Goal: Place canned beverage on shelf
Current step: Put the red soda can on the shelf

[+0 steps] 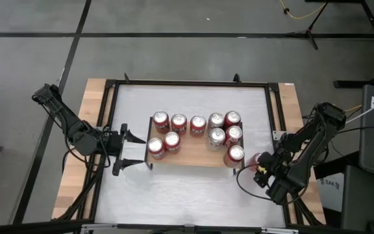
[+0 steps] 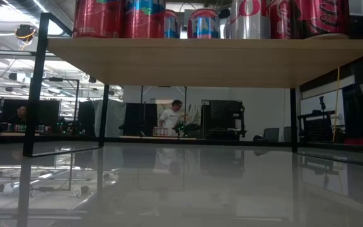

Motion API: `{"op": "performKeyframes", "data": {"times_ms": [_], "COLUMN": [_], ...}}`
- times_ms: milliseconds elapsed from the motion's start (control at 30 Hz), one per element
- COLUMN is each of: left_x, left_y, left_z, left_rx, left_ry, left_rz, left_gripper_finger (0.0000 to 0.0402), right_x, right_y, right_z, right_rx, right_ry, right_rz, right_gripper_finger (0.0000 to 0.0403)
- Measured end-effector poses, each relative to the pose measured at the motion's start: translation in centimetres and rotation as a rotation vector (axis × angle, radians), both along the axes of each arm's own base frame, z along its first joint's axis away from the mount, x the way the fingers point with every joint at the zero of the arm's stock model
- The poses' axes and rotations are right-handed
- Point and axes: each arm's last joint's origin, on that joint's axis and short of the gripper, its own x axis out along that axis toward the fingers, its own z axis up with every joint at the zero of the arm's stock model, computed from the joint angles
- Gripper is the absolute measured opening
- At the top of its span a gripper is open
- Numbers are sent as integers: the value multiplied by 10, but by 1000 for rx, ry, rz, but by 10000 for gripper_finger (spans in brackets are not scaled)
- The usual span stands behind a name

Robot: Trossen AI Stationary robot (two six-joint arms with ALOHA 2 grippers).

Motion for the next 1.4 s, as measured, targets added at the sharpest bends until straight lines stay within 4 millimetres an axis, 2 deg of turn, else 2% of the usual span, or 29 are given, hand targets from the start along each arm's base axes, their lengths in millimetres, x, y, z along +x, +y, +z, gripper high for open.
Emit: {"op": "performKeyframes", "data": {"times_ms": [200,367,667,933,1133,1400], "left_x": [0,0,0,0,0,0], "left_y": [0,0,0,0,0,0], "left_z": [0,0,0,0,0,0], "left_rx": [0,0,0,0,0,0], "left_ry": [0,0,0,0,0,0], "left_rz": [0,0,0,0,0,0], "left_gripper_finger": [336,336,336,336,336,336], "right_x": [2,5,3,7,20,34], "right_y": [5,11,7,3,-6,-13], "right_z": [11,28,63,67,67,65], "right_rx": [33,60,-28,-72,-79,5], "right_ry": [49,88,208,296,345,397], "right_rz": [97,239,460,756,852,961], "right_gripper_finger": [359,359,360,360,360,360]}}
